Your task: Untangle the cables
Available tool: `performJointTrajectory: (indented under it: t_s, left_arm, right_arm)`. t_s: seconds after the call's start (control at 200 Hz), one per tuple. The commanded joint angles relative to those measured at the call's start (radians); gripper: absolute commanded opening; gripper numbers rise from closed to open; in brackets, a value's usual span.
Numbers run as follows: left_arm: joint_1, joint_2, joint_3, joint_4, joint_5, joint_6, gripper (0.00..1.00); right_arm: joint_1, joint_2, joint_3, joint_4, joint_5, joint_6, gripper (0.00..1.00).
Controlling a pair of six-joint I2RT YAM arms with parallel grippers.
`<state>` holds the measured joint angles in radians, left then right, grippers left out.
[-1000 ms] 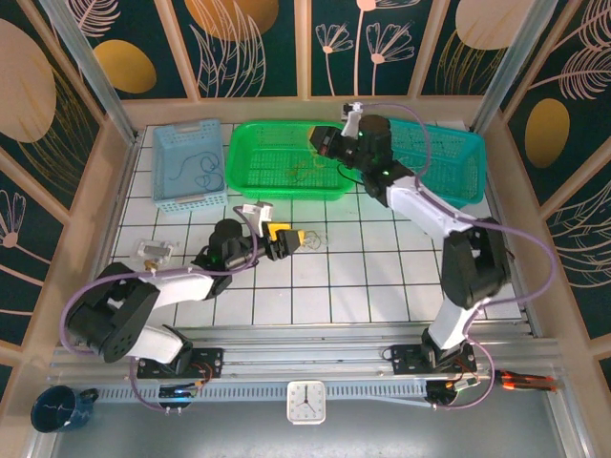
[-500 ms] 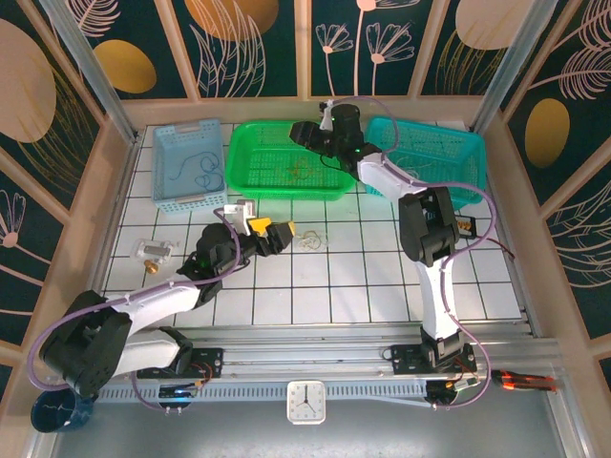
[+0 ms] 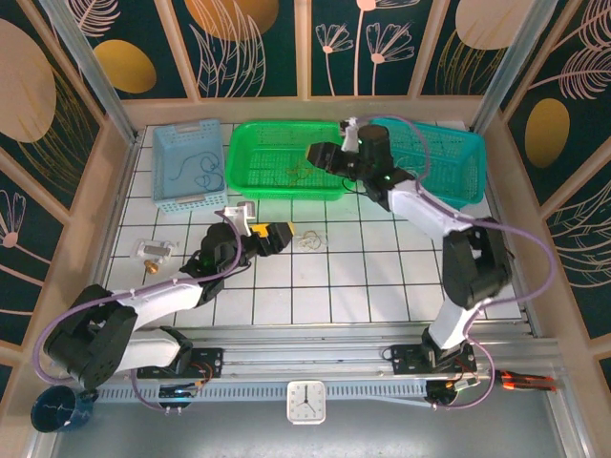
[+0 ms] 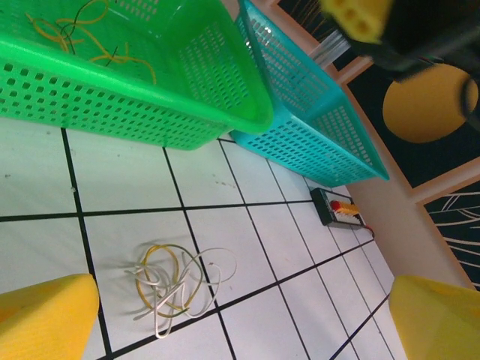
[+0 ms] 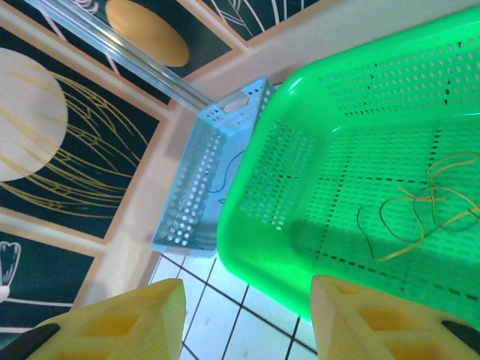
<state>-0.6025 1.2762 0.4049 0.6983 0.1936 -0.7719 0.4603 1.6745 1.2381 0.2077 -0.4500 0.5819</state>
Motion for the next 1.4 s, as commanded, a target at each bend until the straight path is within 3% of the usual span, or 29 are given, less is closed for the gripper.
performJointTrajectory:
  t_s: [0.0, 0.225, 0.4, 0.56, 0.936, 1.396]
  left_arm:
    - [0.002, 0.025, 0.038, 0.002, 0.017, -0.020, 0.99]
    - [0.004, 0.060, 0.068, -0.020, 0.025, -0.020, 0.99]
    - [0.005, 0.090, 0.081, -0.019, 0.037, -0.026, 0.99]
    - [0.007, 0.103, 0.089, -0.016, 0.050, -0.027, 0.99]
    - [0.008, 0.115, 0.078, 0.001, 0.064, -0.039, 0.99]
    - [0.008, 0.118, 0.079, 0.010, 0.072, -0.048, 0.99]
  right_arm:
    - [0.015, -0.103, -0.126, 0.014, 0.049, -0.045, 0.47]
    - [0.081, -0.262, -0.342, -0.093, 0.187, -0.102, 0.46]
    - [0.162, -0.255, -0.441, -0.125, 0.274, -0.122, 0.46]
    - [0.169, -0.229, -0.509, -0.092, 0.275, -0.140, 0.42]
    - [0.146, -0.139, -0.520, -0.058, 0.278, -0.174, 0.31]
    - [0.114, -0.005, -0.475, 0.014, 0.234, -0.191, 0.26]
